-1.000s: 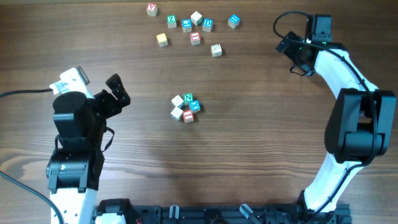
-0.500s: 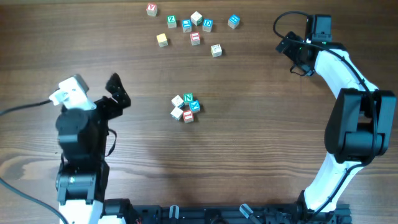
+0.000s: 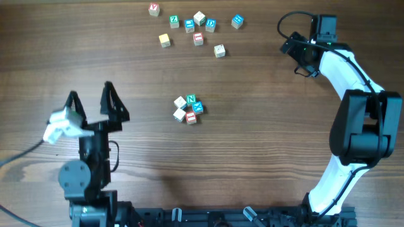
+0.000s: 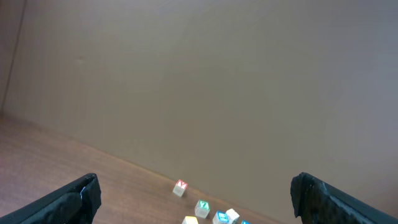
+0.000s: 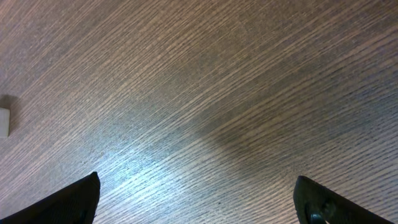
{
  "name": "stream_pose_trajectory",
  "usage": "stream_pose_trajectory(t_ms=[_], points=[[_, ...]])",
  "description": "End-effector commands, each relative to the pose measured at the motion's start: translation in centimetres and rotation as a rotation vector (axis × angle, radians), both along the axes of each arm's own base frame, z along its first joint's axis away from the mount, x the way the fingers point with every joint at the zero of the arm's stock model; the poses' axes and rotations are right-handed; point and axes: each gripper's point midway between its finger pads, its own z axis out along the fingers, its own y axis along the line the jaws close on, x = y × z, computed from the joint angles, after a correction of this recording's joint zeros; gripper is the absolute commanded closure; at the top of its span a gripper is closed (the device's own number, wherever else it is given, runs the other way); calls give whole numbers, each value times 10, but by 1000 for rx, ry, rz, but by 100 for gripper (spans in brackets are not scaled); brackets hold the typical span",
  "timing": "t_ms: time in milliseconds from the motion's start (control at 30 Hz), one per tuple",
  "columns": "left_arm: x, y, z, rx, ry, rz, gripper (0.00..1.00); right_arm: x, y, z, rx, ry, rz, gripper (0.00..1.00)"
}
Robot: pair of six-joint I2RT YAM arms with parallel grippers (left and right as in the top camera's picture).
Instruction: Form a circle
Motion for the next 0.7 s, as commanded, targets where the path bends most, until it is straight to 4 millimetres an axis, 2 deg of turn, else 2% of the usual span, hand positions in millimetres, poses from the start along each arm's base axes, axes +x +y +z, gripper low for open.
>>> stream_pose_trajectory(t_ms=[0,167,433,567,667], points=[[-14,3,-26,-4,-20,18,0,-2,-1,-10,-14,21,8,0],[-28,3,-36,-2,-86,18,0,-2,-1,-10,-13,21,8,0],[-49,2,-19,0,-221,17,0,-2,-1,-10,-14,21,8,0],[-51,2,-16,1,-238,17,0,-2,-1,-10,-13,21,8,0],[-48,-1,-23,-1,-223,4,0,-2,-1,-10,-14,21,8,1]])
